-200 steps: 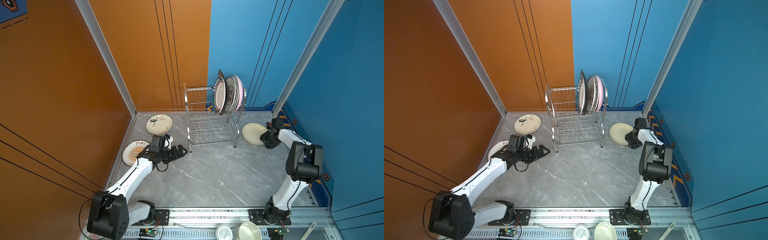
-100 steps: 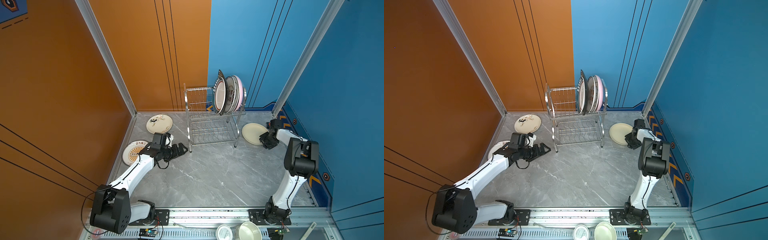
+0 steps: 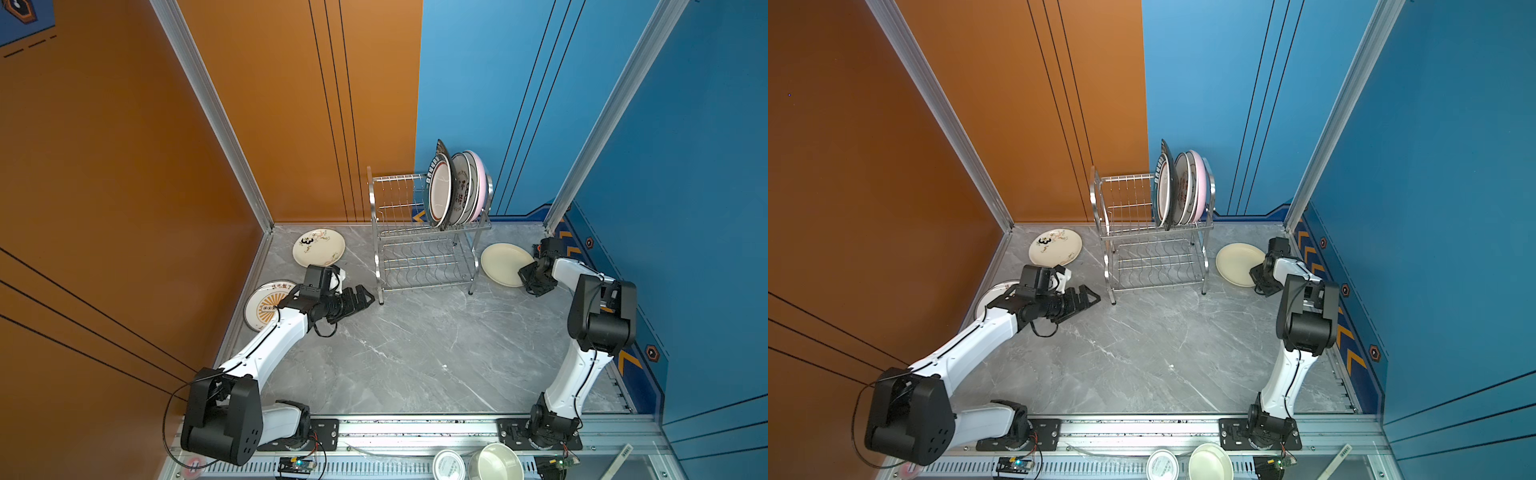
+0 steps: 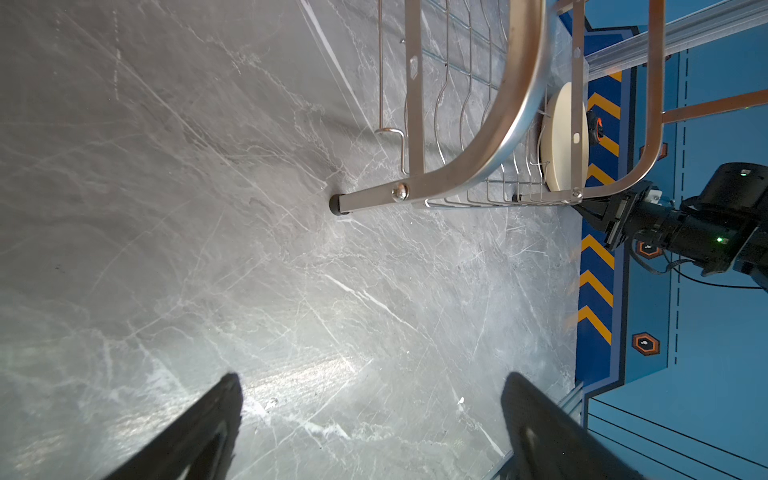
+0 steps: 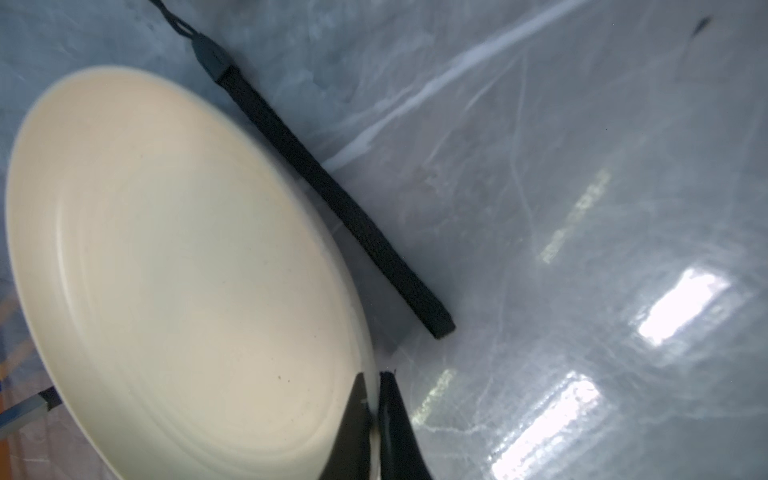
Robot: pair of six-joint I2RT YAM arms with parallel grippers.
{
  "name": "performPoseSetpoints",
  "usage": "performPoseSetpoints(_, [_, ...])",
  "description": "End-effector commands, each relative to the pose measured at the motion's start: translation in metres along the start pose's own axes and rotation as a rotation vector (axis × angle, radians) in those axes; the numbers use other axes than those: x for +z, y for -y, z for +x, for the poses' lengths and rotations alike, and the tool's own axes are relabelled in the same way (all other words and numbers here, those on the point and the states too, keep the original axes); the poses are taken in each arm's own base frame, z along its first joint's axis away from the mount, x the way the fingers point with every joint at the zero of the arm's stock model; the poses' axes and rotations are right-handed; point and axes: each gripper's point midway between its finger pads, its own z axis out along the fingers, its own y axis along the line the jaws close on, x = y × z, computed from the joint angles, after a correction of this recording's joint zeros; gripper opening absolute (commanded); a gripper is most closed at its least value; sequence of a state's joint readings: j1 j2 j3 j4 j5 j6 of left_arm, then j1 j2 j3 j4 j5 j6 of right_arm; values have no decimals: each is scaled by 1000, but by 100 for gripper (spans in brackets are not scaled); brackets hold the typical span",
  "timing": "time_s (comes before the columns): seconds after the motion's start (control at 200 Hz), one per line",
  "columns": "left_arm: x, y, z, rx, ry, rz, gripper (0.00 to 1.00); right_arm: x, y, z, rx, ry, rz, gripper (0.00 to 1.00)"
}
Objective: Load the plates into the dish rack
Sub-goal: 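Grasp the edge of the plain cream plate with the right gripper, then drag the cream plate with the right gripper toward the table center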
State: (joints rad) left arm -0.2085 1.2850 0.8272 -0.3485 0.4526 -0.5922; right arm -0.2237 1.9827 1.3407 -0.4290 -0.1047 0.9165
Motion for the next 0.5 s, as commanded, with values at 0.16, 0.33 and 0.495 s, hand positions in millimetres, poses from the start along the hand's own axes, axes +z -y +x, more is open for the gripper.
performPoseSetpoints(0.16, [-8,8,-14,10,41,14,98,-11,3,-6,1,40,4,0])
performPoseSetpoints(0.33, [-10,10,-13,15,44,26,98,-40,-7,-13,-25,82,-46,0])
performPoseSetpoints(0.495, [-12,13,-10,25,40,39,98,-66,-3,-6,-55,95,-65,0])
